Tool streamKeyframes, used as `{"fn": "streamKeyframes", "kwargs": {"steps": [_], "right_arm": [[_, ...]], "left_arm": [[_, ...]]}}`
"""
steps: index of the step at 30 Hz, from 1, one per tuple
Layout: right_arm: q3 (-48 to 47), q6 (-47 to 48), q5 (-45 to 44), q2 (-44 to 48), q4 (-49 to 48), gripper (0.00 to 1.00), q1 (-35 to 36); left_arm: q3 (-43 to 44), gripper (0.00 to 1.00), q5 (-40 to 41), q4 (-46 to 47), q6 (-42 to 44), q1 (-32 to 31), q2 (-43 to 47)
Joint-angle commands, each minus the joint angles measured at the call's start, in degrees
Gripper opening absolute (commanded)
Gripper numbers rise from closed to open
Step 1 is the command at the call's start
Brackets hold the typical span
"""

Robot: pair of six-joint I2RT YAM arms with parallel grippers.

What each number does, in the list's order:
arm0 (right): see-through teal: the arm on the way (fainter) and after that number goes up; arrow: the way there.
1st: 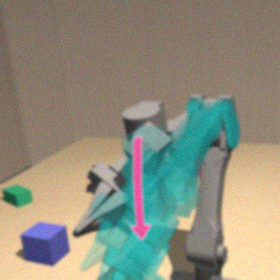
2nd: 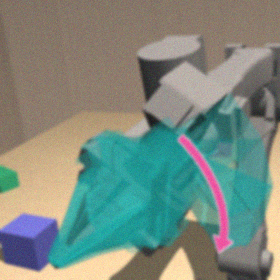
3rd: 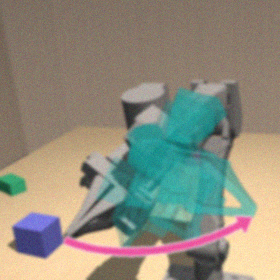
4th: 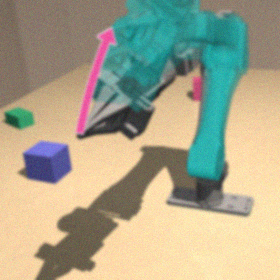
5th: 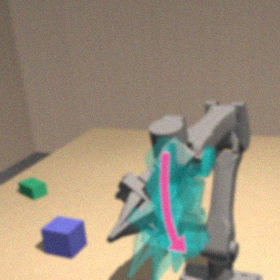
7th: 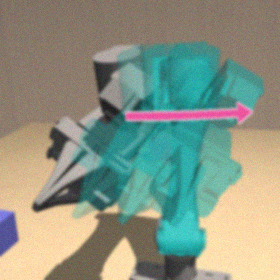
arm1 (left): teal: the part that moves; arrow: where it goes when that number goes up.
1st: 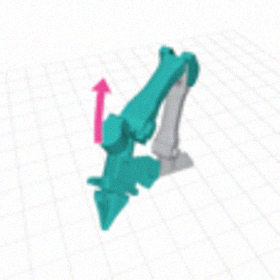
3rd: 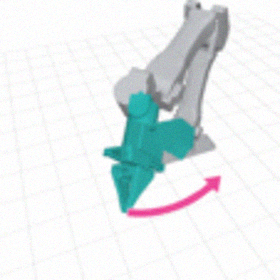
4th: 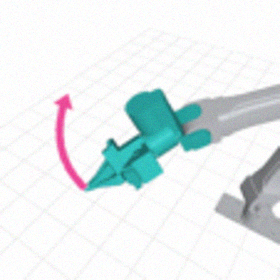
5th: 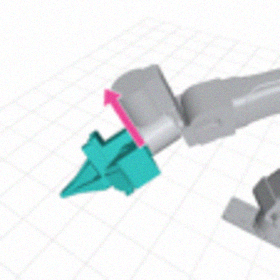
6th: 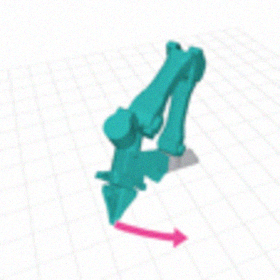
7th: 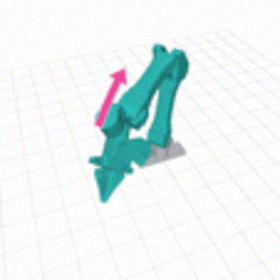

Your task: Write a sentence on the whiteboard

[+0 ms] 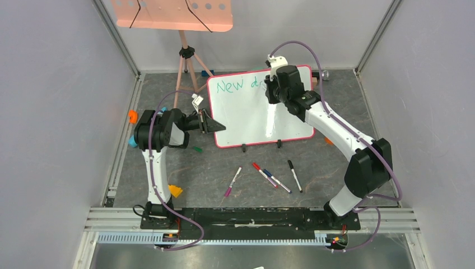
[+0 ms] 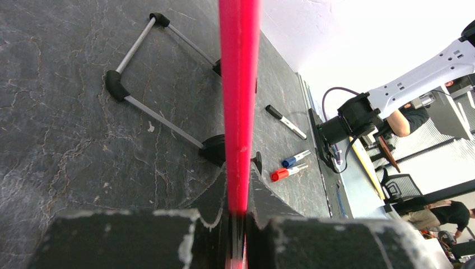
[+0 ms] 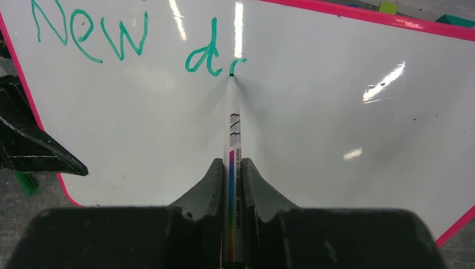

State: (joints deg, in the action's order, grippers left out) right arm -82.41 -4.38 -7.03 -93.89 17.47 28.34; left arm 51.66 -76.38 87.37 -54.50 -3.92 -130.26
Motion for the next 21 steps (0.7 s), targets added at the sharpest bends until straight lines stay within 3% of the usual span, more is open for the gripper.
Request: {"fn": "streamKeyframes", "kwargs": {"steps": [1, 10, 21], "right_arm": [[2.3, 1.2, -0.5, 2.7, 0.2, 0.0, -0.2], [1.4, 1.7, -5.9, 2.7, 1.1, 0.0, -0.7], [-3.2, 1.7, -4.3, -0.8, 1.0, 0.0, -0.9]], "left_arm": [[0.4, 0.02, 6.0, 1.8, 3.4, 1.4, -3.1], [0.4, 0.02, 6.0, 1.8, 3.4, 1.3, -3.0], [0.4, 0.02, 6.0, 1.8, 3.4, 1.3, -3.0]]}}
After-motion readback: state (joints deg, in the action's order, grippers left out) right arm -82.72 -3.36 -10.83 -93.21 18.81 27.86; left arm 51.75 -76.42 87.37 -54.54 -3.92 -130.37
